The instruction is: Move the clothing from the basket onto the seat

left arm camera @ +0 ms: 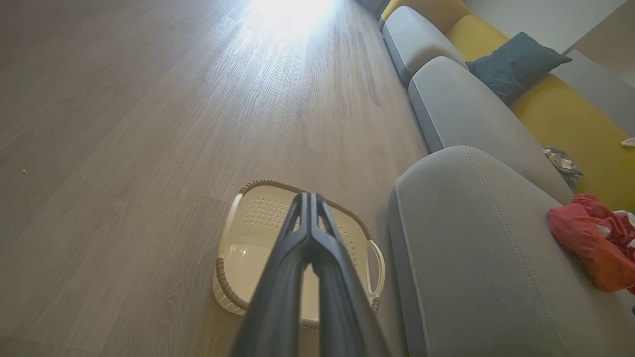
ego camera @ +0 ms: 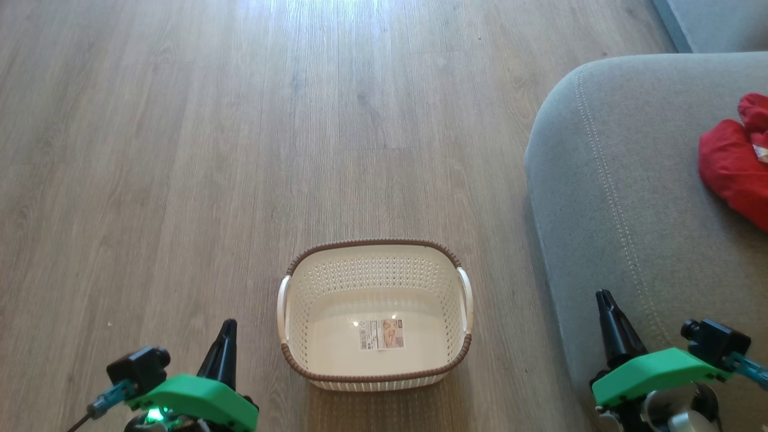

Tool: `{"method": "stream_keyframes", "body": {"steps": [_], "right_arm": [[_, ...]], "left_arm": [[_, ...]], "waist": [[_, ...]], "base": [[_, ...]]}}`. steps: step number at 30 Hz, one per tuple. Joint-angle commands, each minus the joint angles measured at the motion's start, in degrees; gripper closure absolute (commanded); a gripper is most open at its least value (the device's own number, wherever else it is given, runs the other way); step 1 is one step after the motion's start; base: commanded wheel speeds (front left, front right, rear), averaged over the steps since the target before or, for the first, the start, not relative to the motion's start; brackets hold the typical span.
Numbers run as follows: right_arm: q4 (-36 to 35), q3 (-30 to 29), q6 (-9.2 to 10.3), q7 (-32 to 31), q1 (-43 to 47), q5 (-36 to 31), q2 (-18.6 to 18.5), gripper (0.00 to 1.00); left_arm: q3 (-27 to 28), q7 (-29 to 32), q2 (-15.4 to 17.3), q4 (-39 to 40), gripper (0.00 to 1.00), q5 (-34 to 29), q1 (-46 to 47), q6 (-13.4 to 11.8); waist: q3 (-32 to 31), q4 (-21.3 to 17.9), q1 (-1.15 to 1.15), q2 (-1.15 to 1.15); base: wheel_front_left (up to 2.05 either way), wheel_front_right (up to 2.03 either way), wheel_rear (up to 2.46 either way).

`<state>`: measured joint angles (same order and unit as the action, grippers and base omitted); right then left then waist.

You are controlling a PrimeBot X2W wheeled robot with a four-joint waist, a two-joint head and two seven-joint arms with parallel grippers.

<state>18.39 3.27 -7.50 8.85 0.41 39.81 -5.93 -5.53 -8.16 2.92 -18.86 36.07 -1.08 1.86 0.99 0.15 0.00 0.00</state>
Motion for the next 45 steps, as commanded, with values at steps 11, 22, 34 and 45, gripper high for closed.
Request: {"method": "stream_keyframes", "body": {"steps": [11,22,34,45], "right_arm": [[-2.5,-1.3,0.0,-2.1,-3.5,7.6,0.0,1.0],[-2.8,-2.3,0.0,-3.9,-3.9,14.3,0.4,1.0],[-3.1,-3.5,0.01,-5.9,-4.4,21.4,0.7,1.0],[-3.4,-4.7,0.01,-7.7,-4.8,28.0,1.1,1.0]], "left_arm": [[2.5,1.9,0.0,2.4,1.0,7.9,3.2,1.0],[3.9,3.7,0.0,2.8,1.0,14.9,3.8,1.7],[5.4,5.7,0.0,3.1,1.0,22.5,4.4,2.4],[6.8,7.6,0.0,3.5,1.0,29.5,5.0,3.1]], "waist": [[-0.1,0.0,0.0,0.0],[-0.2,0.0,0.0,0.0],[-0.3,-0.1,0.0,0.0],[-0.4,-0.1,0.0,0.0]], "base": [[0.0,0.0,0.0],[0.0,0.0,0.0],[0.0,0.0,0.0],[0.0,0.0,0.0]]}}
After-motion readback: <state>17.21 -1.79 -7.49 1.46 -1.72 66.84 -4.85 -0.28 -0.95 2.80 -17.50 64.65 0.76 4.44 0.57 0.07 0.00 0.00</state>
